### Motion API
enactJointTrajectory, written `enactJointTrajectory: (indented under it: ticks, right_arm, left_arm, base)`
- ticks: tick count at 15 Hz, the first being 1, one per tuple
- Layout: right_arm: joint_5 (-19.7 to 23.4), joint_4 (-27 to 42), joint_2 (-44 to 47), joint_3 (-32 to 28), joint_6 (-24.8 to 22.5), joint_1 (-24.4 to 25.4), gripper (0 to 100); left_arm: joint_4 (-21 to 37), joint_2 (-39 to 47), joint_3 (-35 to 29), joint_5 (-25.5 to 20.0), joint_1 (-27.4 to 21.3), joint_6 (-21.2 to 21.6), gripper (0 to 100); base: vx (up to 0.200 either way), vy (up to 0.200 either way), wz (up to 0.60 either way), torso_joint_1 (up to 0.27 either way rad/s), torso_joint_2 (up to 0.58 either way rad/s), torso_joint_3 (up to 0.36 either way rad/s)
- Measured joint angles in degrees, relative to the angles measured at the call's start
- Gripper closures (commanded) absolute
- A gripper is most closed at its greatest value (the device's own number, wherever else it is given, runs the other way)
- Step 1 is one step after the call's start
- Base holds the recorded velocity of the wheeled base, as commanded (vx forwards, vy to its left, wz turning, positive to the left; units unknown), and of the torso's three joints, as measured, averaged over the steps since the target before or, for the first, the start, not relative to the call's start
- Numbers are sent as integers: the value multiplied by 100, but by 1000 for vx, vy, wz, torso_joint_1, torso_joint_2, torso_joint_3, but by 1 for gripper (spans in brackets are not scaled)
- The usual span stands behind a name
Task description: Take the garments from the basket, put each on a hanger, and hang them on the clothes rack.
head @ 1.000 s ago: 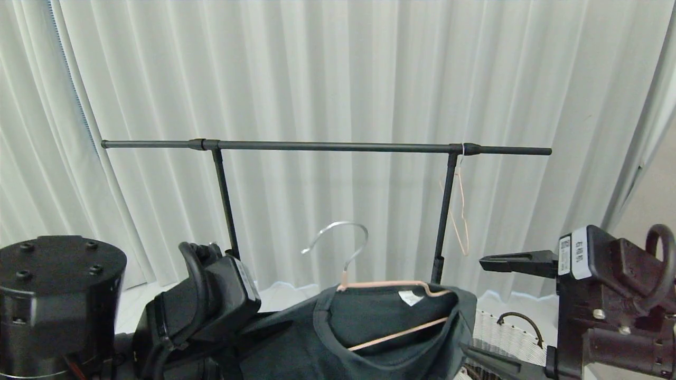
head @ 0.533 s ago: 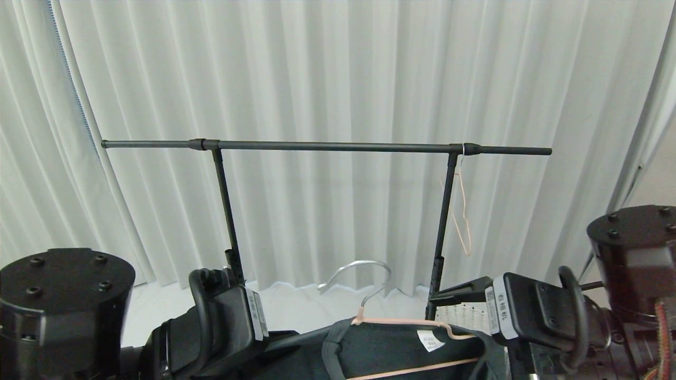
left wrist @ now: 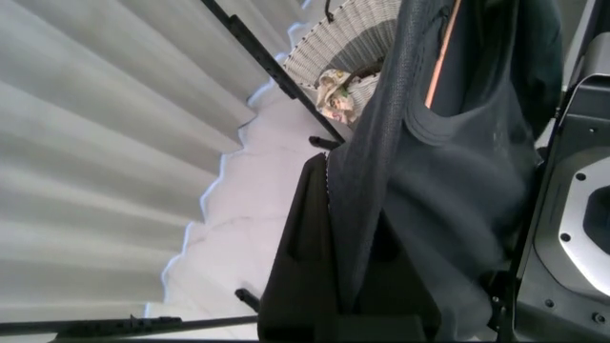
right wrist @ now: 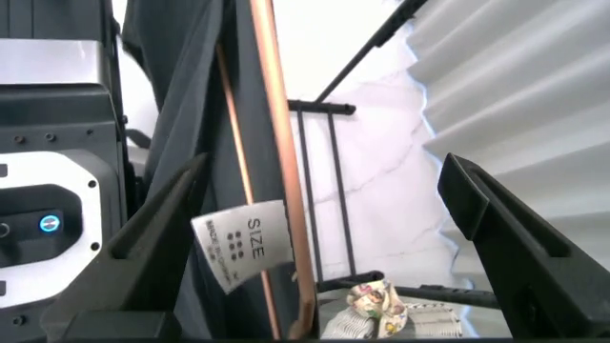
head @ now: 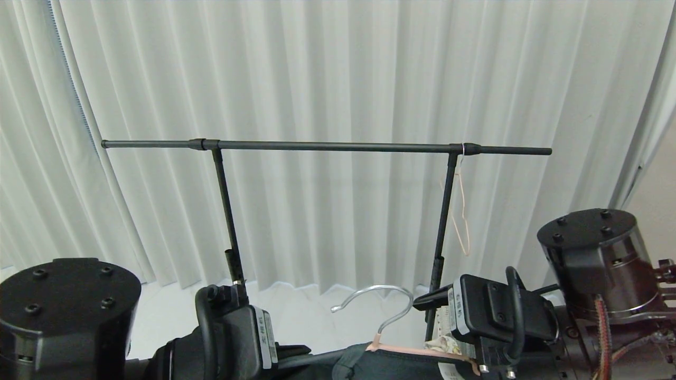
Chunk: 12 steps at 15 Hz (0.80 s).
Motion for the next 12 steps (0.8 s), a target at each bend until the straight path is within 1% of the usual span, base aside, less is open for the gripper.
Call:
enactJointTrajectory:
  ticks: [1, 2, 11, 12]
  right_arm:
    - [0, 1, 17, 0, 2, 5, 0]
    - [0, 0, 30, 0, 4, 5, 100]
    - [-17, -2, 37, 0, 0, 52, 100]
    - [-17, -7, 22, 0, -7, 52, 100]
  left_arm:
    - [-2, 0, -2, 2, -5, 0, 100]
    - [-2, 0, -2, 2, -5, 0, 100]
    - [-2, -30, -20, 6, -74, -2, 100]
    - [-2, -33, -20, 6, -78, -2, 0]
  base:
    - [0, 0, 0, 0, 0, 0]
    - [0, 0, 0, 0, 0, 0]
    - [0, 0, 0, 0, 0, 0]
    - [0, 0, 0, 0, 0, 0]
